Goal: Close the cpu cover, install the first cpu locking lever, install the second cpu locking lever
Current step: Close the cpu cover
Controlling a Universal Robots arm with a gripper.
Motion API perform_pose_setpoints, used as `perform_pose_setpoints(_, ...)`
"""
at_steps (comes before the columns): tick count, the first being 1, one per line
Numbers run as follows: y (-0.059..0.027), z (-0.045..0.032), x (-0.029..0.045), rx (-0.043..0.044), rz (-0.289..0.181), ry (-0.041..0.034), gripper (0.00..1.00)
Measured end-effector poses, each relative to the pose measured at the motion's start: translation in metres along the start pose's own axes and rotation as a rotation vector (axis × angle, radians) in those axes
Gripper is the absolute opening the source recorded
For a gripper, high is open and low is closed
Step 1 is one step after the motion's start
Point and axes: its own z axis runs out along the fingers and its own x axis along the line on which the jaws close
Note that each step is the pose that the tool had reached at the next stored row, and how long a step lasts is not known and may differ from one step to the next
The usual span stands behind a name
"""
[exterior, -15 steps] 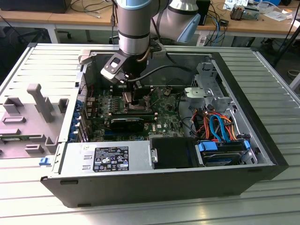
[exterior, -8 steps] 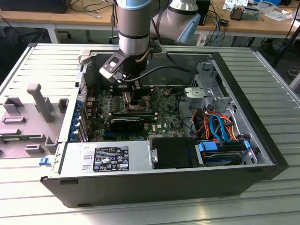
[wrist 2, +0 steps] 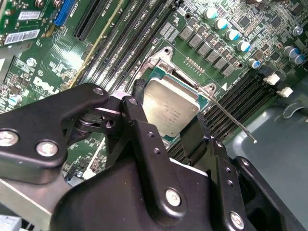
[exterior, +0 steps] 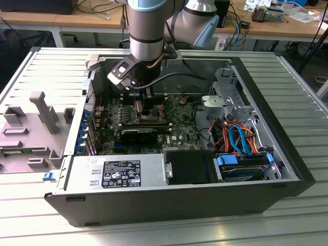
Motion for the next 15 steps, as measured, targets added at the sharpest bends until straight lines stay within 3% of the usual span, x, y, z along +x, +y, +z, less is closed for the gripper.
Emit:
perform_pose_setpoints(11,0.0,0.0014,0.0001,0.0026,0.097,0.0003,0.55)
perform_pose_setpoints(15,0.0021,0.0018,-0.0002,0.0032,0.105,-0.0051,0.55)
